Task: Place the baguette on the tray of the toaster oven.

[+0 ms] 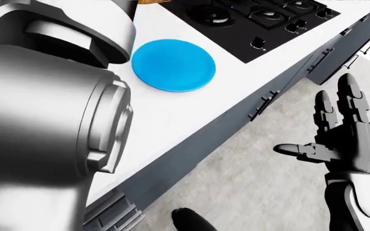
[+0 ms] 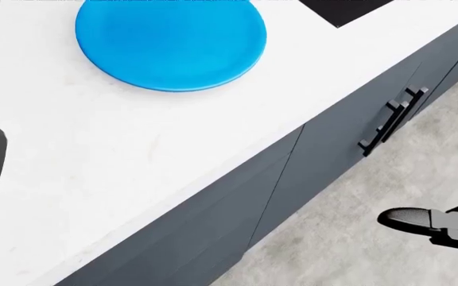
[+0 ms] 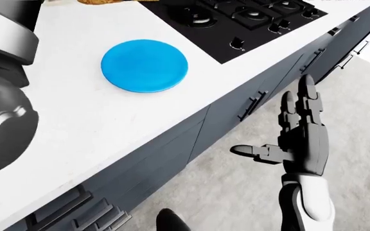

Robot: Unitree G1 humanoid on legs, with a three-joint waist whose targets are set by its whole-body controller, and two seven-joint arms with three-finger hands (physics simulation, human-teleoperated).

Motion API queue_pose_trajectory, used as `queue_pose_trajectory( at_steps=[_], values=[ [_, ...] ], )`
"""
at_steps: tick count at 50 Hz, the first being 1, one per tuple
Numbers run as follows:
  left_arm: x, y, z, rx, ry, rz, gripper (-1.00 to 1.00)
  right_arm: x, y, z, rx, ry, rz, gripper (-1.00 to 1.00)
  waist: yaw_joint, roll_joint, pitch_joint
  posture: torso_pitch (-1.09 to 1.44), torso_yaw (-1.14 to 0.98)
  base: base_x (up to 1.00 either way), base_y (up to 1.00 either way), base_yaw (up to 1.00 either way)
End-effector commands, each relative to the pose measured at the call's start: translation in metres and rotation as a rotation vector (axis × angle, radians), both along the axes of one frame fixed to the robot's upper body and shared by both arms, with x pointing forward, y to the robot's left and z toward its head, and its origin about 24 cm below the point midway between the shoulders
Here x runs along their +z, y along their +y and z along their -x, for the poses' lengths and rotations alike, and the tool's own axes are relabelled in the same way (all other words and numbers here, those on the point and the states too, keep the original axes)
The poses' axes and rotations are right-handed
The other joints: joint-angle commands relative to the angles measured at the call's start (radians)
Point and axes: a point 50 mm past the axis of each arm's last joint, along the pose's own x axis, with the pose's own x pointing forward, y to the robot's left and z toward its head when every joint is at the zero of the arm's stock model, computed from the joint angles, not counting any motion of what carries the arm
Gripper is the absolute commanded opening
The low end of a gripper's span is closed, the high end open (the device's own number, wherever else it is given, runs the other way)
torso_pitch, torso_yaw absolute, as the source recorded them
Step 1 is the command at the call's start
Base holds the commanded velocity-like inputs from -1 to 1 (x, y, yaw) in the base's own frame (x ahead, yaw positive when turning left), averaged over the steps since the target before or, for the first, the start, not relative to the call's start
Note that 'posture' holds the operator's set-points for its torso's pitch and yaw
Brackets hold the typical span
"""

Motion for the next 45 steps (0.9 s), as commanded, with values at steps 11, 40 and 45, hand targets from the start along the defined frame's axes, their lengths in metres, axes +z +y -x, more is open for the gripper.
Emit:
queue_pose_trajectory(
  at_steps=[11,40,45],
  values=[
    [0.036,-0.007,0.028,-0.016,-0.124,-0.006,-1.0,0.011,0.002,0.004,-0.006,-0.074,0.039,1.0,0.0,0.0,-0.042,0.24,-0.8,0.0,0.0,0.0],
    [0.046,-0.016,0.041,-0.032,-0.162,-0.007,-1.0,0.009,0.004,0.003,0.0,-0.068,0.044,1.0,-0.018,0.003,-0.191,0.0,-0.8,0.0,0.0,0.0],
    [0.047,-0.016,0.041,-0.03,-0.157,-0.006,-1.0,0.009,0.004,0.003,0.0,-0.07,0.045,1.0,-0.019,0.003,-0.193,0.0,-0.8,0.0,0.0,0.0]
  ],
)
